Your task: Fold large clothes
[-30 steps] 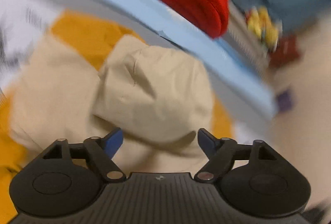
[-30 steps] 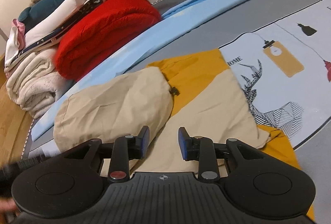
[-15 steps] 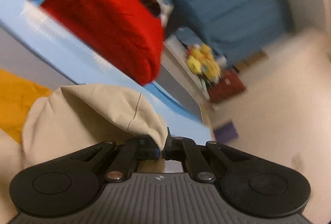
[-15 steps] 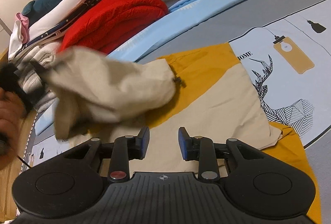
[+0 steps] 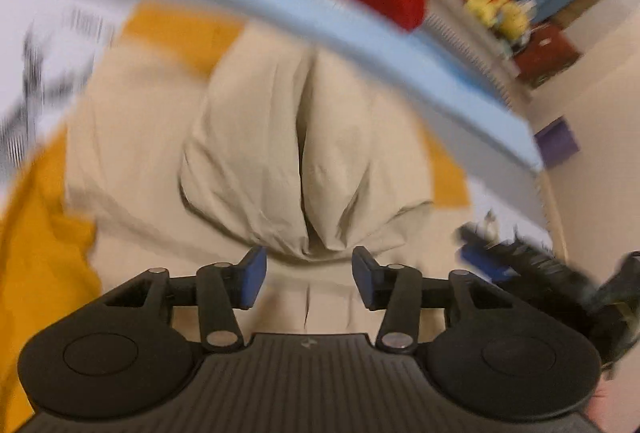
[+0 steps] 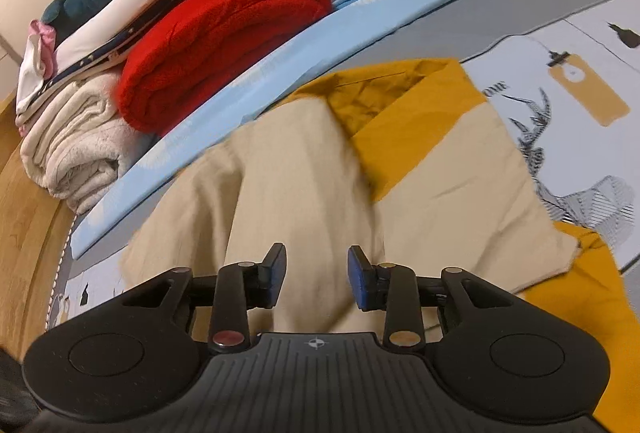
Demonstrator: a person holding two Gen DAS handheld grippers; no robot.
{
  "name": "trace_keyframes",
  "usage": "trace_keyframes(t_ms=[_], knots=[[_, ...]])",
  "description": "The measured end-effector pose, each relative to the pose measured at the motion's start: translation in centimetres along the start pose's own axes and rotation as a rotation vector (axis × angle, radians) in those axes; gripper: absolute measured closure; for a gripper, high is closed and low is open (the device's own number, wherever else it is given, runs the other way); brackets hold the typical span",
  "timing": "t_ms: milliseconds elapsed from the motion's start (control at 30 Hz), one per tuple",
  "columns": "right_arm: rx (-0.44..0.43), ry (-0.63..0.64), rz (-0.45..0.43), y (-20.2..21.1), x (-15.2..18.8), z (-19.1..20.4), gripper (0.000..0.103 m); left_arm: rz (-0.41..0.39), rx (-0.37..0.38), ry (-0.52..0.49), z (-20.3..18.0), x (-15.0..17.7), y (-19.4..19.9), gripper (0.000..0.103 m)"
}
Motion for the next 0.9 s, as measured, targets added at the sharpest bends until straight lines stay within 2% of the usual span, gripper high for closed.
trace_keyframes(t_ms=[67,133,167,233,333,500,567,633,700,767,833,867,900], knots=[[-0.022,0.015,-0.004,-0.7,0.2,0.6,0.066,-0.150,-0.024,-0.072,-0.9,-1.4,2.6,0.051],[-0.048,0.024,-0.010,-1.3,0.2,1.3,0.066,-0.280,-0.071,-0.122,-1.3,-2.9,3.2,0.051],[-0.066,0.034,-0.011,-1.7,0.3,1.7,0.065,-0.328,-0.111,-0.147,-1.3,-3.3,2.8,0.051],[-0.094,0.065,-0.011,-2.2,0.5,2.5,0.063,-0.365,-0.150,-0.173,-1.7,-3.3,2.5,0.051],[-0.119,0.121,-0.025,-3.0,0.5,3.5,0.062,-0.349,-0.151,-0.201,-2.0,-2.4,0.5,0.052],[-0.150,0.240,-0.050,-4.5,0.7,4.7,0.062,-0.361,-0.088,-0.224,-2.5,-2.1,-1.9,0.052],[-0.141,0.302,-0.055,-5.1,0.9,5.0,0.062,-0.371,-0.108,-0.266,-2.8,-2.1,-3.3,0.052],[-0.123,0.351,-0.049,-5.8,1.3,4.8,0.062,-0.334,-0.149,-0.281,-2.4,-1.4,-5.4,0.052],[-0.071,0.390,-0.003,-7.2,1.9,4.1,0.062,-0.222,-0.230,-0.278,-1.1,-1.0,-8.0,0.052],[0.022,0.392,0.045,-8.7,2.5,2.6,0.062,-0.118,-0.294,-0.271,0.6,-0.5,-9.8,0.054],[0.162,0.340,0.122,-10.0,3.2,0.4,0.063,-0.049,-0.279,-0.222,1.7,-0.5,-10.3,0.056],[0.194,0.295,0.161,-10.3,3.7,-0.7,0.063,-0.043,-0.279,-0.217,1.8,-0.6,-10.1,0.056],[0.188,0.265,0.162,-10.3,3.9,-1.1,0.063,-0.044,-0.284,-0.225,1.6,-0.7,-9.9,0.056]])
Point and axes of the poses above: each gripper's, at about its wrist camera, not at the fingertips, and y roughly against the way its jaws point, z to its left, x to its underside, the point moved 6 cm from there along -y, roughly the way its jaws point, and after that the axes turned 15 degrees about -x, right-handed, at the moved point
